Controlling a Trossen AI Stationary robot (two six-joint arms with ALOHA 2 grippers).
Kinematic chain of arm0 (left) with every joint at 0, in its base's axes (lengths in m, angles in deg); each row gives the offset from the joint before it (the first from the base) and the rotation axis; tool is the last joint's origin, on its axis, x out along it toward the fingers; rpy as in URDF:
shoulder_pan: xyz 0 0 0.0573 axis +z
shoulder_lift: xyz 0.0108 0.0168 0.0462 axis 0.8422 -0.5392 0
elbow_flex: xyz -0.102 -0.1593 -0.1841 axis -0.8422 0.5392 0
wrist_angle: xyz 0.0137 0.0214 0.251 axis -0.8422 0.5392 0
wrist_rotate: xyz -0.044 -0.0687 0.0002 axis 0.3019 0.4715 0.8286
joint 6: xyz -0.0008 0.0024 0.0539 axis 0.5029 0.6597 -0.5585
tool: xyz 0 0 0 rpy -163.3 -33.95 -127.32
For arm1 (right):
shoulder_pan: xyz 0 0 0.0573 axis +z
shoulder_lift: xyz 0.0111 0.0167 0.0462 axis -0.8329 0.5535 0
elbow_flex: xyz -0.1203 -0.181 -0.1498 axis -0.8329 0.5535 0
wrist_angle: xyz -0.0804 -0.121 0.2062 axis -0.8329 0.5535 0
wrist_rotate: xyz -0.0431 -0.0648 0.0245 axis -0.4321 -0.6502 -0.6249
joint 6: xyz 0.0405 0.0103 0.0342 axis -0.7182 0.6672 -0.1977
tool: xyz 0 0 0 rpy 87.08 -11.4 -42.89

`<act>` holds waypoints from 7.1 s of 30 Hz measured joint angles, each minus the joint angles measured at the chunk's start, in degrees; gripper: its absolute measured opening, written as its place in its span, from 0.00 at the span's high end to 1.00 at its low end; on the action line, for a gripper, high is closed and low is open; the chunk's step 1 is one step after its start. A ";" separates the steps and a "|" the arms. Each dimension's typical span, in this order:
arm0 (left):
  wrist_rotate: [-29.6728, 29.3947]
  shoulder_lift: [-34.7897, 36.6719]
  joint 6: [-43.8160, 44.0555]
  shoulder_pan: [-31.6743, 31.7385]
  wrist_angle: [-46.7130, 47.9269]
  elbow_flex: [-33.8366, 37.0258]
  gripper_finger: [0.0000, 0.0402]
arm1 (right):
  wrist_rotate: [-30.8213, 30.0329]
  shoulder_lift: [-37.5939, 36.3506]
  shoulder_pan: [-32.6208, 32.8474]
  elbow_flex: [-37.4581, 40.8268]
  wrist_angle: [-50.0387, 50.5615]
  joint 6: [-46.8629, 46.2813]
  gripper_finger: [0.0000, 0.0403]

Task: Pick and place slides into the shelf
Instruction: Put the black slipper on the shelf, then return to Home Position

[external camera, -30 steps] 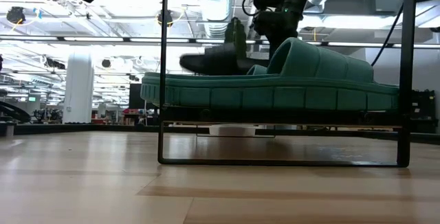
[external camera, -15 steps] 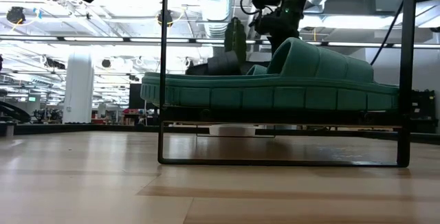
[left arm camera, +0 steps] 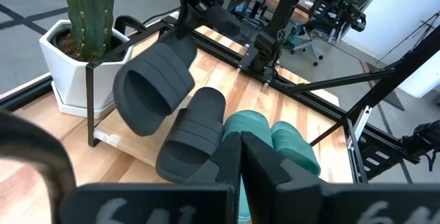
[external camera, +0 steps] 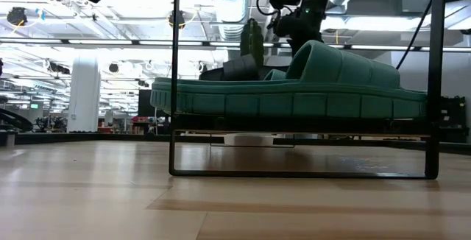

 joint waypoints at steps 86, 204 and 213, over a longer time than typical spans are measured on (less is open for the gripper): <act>0.00 0.02 1.85 0.02 -0.17 0.00 1.00 | 8.69 12.70 -1.59 -0.02 0.39 -2.57 0.70; -19.10 34.80 -18.80 -15.87 -34.91 48.68 1.00 | 3.85 -96.80 17.42 90.09 -64.04 -4.30 0.52; -19.17 34.80 -18.32 -15.87 -34.60 48.57 1.00 | 3.88 -96.80 17.42 90.09 -64.00 -4.27 0.52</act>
